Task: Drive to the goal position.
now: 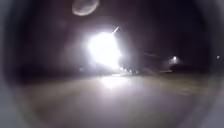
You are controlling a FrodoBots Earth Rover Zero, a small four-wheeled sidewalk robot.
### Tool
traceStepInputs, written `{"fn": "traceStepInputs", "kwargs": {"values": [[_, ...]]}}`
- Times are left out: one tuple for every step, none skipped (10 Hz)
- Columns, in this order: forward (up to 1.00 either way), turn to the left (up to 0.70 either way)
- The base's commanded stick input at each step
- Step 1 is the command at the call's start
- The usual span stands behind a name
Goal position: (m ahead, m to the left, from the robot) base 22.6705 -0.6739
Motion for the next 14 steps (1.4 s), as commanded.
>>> {"fn": "traceStepInputs", "kwargs": {"values": [[1.00, 0.04], [1.00, 0.04], [1.00, 0.04], [1.00, 0.04], [1.00, 0.04], [1.00, 0.05], [1.00, 0.06], [1.00, 0.08], [1.00, 0.08], [1.00, 0.08], [1.00, 0.08], [1.00, 0.07], [1.00, 0.07], [1.00, 0.06]]}}
